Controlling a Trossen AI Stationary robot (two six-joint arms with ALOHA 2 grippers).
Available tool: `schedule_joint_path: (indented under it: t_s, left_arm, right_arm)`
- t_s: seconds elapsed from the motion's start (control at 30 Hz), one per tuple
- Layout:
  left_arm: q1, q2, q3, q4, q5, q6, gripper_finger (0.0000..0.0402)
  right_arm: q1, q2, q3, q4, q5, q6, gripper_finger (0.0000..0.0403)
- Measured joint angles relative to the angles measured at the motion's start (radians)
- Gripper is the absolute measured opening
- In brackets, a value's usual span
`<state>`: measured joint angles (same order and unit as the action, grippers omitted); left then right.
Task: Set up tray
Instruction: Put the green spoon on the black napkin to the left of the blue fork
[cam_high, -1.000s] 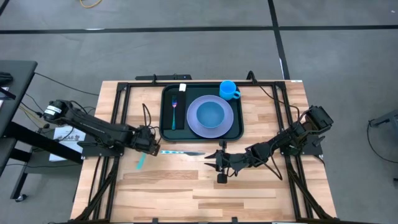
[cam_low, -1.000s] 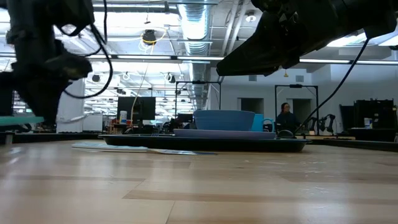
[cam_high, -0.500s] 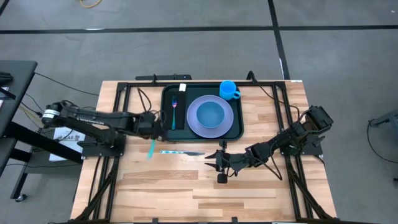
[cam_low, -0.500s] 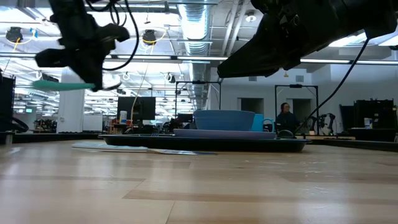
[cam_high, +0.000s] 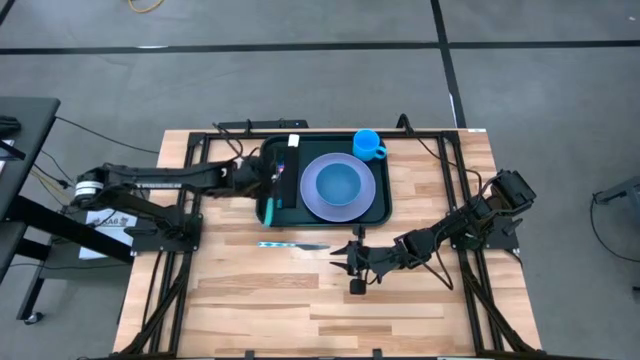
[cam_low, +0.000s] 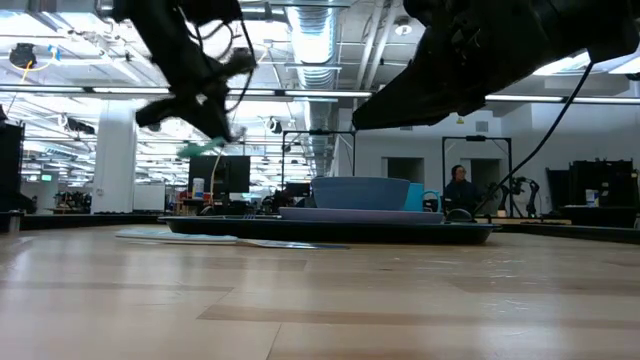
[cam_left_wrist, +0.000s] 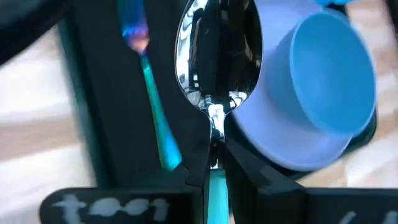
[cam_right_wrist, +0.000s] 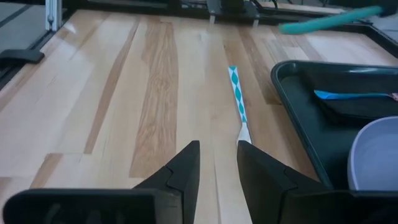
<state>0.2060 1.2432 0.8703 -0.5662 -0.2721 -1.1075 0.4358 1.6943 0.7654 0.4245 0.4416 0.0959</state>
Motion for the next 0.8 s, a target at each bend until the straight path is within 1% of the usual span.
schedule_joint_path:
  t_s: [0.07,0.23,0.43,0.67,0.8]
  left_arm:
    - [0.036,0.039,0.000,0.051,0.007,0.024,0.0018]
    - [0.126,0.130,0.000,0.141,0.084,0.068,0.0018]
    - [0.188,0.212,0.000,0.203,0.113,0.070,0.0018]
    - [0.227,0.232,0.000,0.223,0.119,0.049,0.0018]
    - [0.252,0.230,0.000,0.157,0.136,0.051,0.0018]
  right_arm:
    - [0.000,0.000,-0.001,-0.013,0.000,0.000,0.0100]
    - [0.000,0.000,-0.001,-0.024,0.000,0.000,0.0100]
    - [0.000,0.000,0.000,-0.031,0.000,0.000,0.0100]
    - [0.000,0.000,0.000,-0.034,0.000,0.000,0.0100]
    - [0.000,0.000,0.000,-0.035,0.000,0.000,0.0100]
